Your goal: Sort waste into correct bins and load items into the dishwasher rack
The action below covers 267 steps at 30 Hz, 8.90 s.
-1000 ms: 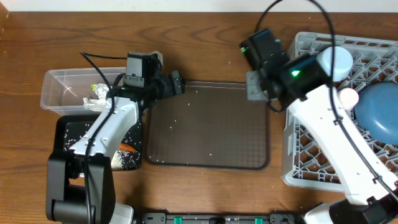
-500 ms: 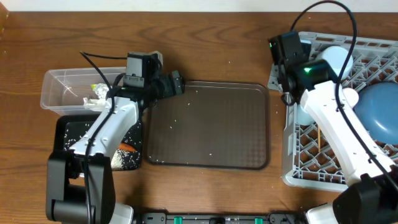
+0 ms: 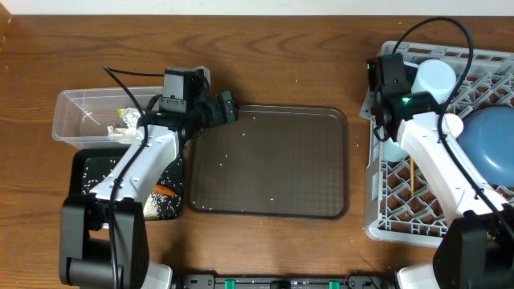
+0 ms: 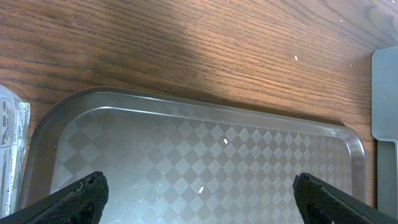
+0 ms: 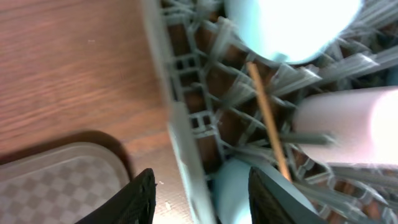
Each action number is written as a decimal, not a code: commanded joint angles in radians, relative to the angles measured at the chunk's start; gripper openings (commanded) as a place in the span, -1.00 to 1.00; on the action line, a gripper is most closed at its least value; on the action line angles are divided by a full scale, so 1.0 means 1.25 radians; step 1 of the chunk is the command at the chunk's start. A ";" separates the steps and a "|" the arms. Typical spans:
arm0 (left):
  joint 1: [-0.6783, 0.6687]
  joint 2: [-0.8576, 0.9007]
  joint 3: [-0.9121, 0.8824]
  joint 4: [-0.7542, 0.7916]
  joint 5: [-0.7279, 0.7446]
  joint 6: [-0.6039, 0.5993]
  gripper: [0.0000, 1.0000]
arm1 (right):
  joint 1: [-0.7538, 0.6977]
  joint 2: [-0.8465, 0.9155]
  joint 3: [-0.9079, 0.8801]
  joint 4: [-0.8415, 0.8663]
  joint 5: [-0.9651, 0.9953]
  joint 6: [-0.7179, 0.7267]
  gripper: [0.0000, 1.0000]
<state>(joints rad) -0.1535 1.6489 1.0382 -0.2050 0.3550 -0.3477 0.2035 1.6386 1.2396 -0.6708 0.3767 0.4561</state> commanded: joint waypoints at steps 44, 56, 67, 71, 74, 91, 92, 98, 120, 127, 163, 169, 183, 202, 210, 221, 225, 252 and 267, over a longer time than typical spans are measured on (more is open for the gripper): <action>-0.002 -0.002 -0.004 0.000 -0.010 -0.002 0.96 | -0.043 0.090 -0.056 0.075 -0.091 -0.273 -0.98; -0.002 -0.002 -0.004 0.000 -0.010 -0.002 0.96 | -0.040 0.090 -0.056 0.054 -0.186 -0.392 -0.97; -0.002 -0.002 -0.004 0.000 -0.010 -0.002 0.96 | -0.036 0.090 -0.057 0.019 -0.186 -0.453 -0.98; -0.002 -0.002 -0.004 0.000 -0.010 -0.002 0.96 | -0.036 0.090 -0.057 0.020 -0.190 -0.456 -0.98; -0.002 -0.002 -0.004 0.000 -0.010 -0.002 0.96 | -0.036 0.090 -0.057 0.019 -0.256 -0.500 -0.97; -0.002 -0.002 -0.004 0.000 -0.010 -0.002 0.96 | -0.001 0.090 -0.057 0.026 -0.284 -0.539 -0.97; -0.002 -0.002 -0.004 0.000 -0.010 -0.002 0.96 | 0.000 0.090 -0.057 0.026 -0.284 -0.539 -0.98; -0.002 -0.002 -0.004 0.000 -0.010 -0.002 0.96 | 0.011 0.090 -0.057 0.032 -0.286 -0.529 -0.98; -0.002 -0.002 -0.004 0.000 -0.010 -0.002 0.96 | 0.011 0.090 -0.057 0.044 -0.287 -0.482 -0.69; -0.002 -0.002 -0.004 0.000 -0.010 -0.002 0.96 | 0.010 0.090 -0.057 0.050 -0.277 -0.402 -0.98; -0.002 -0.002 -0.004 0.000 -0.010 -0.002 0.96 | 0.007 0.090 -0.057 -0.016 -0.061 -0.138 -0.98; -0.002 -0.002 -0.004 0.000 -0.010 -0.002 0.96 | -0.013 0.090 -0.057 -0.017 -0.056 -0.138 -0.97; -0.002 -0.002 -0.004 0.000 -0.010 -0.002 0.96 | -0.033 0.090 -0.057 -0.016 -0.056 -0.138 -0.98; -0.002 -0.002 -0.004 0.000 -0.010 -0.002 0.95 | -0.033 0.090 -0.057 -0.015 -0.056 -0.138 0.22; -0.002 -0.002 -0.004 0.000 -0.010 -0.002 0.95 | -0.032 0.086 -0.041 0.010 -0.060 -0.159 0.31; -0.002 -0.002 -0.004 0.000 -0.010 -0.002 0.95 | -0.032 0.020 0.045 -0.007 -0.081 -0.189 0.32; -0.002 -0.002 -0.004 0.000 -0.010 -0.002 0.96 | -0.032 -0.032 0.075 -0.021 -0.089 -0.190 0.31; -0.002 -0.002 -0.004 0.000 -0.010 -0.002 0.96 | -0.032 -0.127 0.078 -0.021 -0.092 -0.189 0.99; -0.002 -0.002 -0.004 0.000 -0.010 -0.002 0.96 | -0.032 -0.127 0.078 -0.021 -0.092 -0.189 0.98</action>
<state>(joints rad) -0.1535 1.6489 1.0382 -0.2050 0.3550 -0.3477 0.1776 1.4799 1.3262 -0.6952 0.2516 0.2230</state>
